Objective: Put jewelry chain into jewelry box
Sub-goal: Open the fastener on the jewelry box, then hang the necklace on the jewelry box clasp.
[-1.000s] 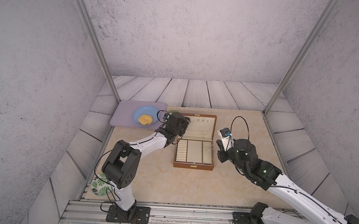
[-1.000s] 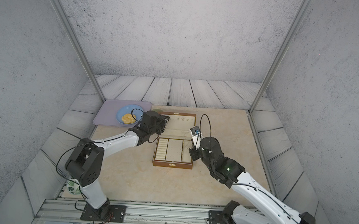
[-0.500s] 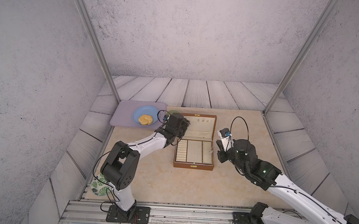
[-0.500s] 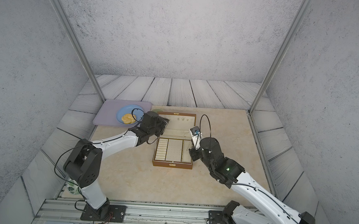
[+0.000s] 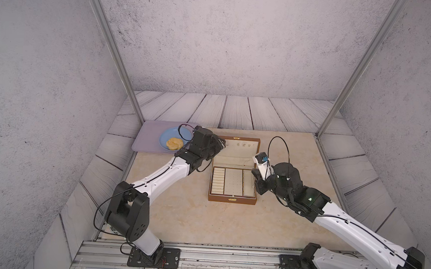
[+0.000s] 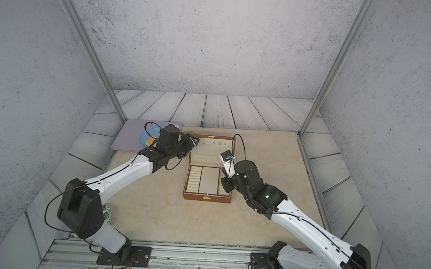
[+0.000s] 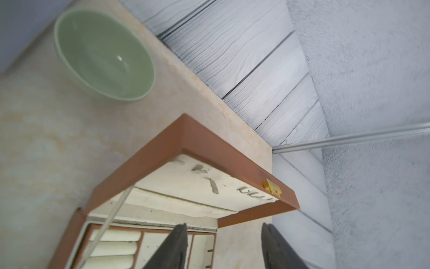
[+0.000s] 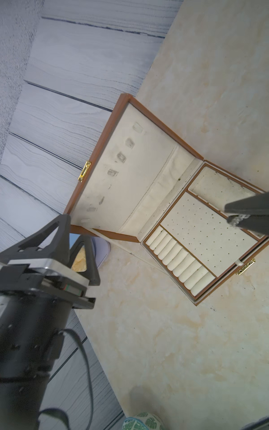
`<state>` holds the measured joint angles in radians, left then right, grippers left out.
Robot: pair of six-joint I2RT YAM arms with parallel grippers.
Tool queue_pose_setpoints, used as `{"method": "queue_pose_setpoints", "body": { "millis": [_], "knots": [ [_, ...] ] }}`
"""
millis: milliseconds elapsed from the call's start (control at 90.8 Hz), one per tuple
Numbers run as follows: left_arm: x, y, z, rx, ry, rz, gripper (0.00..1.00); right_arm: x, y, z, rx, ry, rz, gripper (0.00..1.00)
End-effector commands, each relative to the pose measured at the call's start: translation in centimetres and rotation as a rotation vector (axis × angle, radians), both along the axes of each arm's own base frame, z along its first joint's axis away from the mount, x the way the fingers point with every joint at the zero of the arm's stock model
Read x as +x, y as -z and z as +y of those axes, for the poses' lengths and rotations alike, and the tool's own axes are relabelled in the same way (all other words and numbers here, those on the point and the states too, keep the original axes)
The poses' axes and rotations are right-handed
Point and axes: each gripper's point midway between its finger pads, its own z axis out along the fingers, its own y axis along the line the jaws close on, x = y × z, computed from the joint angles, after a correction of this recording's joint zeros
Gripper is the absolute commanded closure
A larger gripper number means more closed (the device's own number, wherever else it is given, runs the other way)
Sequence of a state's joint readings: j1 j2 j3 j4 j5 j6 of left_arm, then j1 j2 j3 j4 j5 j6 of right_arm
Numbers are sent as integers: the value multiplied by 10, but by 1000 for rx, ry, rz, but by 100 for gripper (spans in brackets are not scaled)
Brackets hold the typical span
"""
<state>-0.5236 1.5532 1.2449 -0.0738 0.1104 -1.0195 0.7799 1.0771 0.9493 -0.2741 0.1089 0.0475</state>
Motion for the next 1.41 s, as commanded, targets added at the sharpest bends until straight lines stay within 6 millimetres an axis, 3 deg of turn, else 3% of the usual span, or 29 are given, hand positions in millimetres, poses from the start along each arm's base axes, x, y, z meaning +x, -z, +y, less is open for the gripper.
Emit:
{"method": "queue_pose_setpoints", "body": {
  "millis": [0,176,308,506,727,1068,1398],
  "knots": [
    [-22,-23,-1,202,215,-153,44,4,-14,14,36,-59,5,100],
    [-49,-21,3,356,390,-236,43,17,-8,28,63,-115,96,100],
    [-63,-17,-5,396,521,-285,45,29,-7,35,87,-154,183,100],
    [-79,-8,-28,349,706,-323,50,44,-13,36,78,-160,221,100],
    [-91,-11,-56,285,807,-411,52,50,-14,38,66,-162,236,100],
    [-92,-8,-84,296,873,-476,52,50,-17,39,76,-163,237,100],
    [-84,-1,-90,331,864,-481,57,48,-20,39,84,-168,236,100]
  ]
}}
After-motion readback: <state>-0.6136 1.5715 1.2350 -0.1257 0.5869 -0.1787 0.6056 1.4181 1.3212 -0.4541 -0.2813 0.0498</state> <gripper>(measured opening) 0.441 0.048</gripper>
